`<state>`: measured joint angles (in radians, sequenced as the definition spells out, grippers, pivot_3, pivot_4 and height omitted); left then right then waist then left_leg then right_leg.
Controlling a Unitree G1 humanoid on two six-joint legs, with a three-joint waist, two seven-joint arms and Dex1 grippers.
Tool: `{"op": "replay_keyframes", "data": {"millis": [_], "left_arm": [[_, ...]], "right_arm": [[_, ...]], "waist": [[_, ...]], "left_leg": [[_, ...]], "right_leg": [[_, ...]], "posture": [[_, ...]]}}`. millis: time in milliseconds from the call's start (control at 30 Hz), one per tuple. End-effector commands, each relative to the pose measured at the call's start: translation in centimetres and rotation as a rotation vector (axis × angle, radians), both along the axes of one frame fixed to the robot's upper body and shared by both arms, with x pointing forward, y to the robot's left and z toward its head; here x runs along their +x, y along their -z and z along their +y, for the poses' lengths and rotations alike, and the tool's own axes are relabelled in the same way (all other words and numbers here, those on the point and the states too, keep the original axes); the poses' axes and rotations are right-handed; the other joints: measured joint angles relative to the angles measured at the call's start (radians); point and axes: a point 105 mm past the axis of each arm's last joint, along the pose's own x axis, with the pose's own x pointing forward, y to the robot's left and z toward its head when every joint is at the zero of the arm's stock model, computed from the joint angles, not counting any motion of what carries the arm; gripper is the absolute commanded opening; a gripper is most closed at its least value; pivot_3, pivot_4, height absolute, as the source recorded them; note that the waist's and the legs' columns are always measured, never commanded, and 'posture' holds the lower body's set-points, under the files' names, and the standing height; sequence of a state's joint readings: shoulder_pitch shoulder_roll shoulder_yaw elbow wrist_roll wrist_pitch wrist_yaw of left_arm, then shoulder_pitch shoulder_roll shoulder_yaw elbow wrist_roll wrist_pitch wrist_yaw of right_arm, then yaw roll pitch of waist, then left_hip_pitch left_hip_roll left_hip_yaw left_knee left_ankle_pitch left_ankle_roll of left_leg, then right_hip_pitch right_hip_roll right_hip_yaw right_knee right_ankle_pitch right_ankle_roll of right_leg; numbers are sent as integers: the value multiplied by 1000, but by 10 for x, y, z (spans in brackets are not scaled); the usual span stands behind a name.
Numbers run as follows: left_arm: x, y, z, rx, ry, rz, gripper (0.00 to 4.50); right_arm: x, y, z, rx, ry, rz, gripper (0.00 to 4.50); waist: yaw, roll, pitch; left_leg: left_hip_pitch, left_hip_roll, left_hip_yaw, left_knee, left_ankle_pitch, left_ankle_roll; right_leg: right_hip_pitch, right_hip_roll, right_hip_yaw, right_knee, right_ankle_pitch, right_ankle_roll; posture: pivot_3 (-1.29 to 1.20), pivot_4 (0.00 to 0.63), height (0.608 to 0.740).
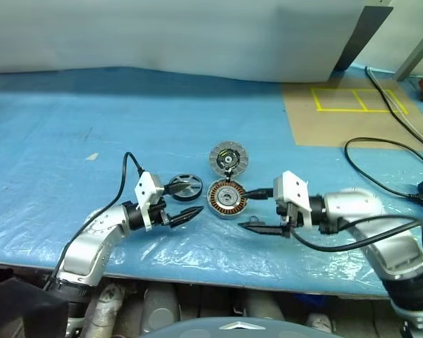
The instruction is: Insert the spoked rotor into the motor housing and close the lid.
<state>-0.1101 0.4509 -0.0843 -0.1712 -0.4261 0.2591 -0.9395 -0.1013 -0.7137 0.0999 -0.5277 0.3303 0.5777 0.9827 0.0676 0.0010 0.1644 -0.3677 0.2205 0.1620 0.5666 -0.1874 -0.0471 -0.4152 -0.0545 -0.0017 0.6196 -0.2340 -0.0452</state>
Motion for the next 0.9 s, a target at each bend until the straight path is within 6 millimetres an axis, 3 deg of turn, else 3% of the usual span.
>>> {"op": "replay_keyframes", "data": {"millis": [33,133,567,833,900], "left_arm": [[2,-12,-1,-2,32,-33,4026],[4,-15,-1,9,42,-38,4026],[1,-19,-9,6,81,-40,4026],[-2,-13,-4,23,92,-28,4026],[-2,-12,-3,24,88,-27,4026]], "right_arm": [[1,-1,-3,9,91,-71,3383],[0,4,-5,4,128,-79,3383],[-7,58,-20,-106,196,-11,3383],[-10,73,-29,-120,234,39,3383],[-11,73,-29,-124,232,40,2993]], "waist": [[2,0,0],[3,0,0],[2,0,0],[2,0,0],[2,0,0]], "left_leg": [[0,0,0,0,0,0],[0,-1,0,-1,1,-1],[-1,-3,1,-4,2,-4],[-1,-3,1,-4,2,-4],[0,-3,1,-4,2,-4]], "right_leg": [[0,0,0,0,0,1],[-1,0,0,-1,-2,3],[-1,-1,2,-2,-2,3],[-1,-1,2,-2,-2,3],[0,-1,2,-2,-2,3]], "posture": [[0,150,740],[0,150,740],[0,150,740],[0,150,740],[0,150,740]]}}
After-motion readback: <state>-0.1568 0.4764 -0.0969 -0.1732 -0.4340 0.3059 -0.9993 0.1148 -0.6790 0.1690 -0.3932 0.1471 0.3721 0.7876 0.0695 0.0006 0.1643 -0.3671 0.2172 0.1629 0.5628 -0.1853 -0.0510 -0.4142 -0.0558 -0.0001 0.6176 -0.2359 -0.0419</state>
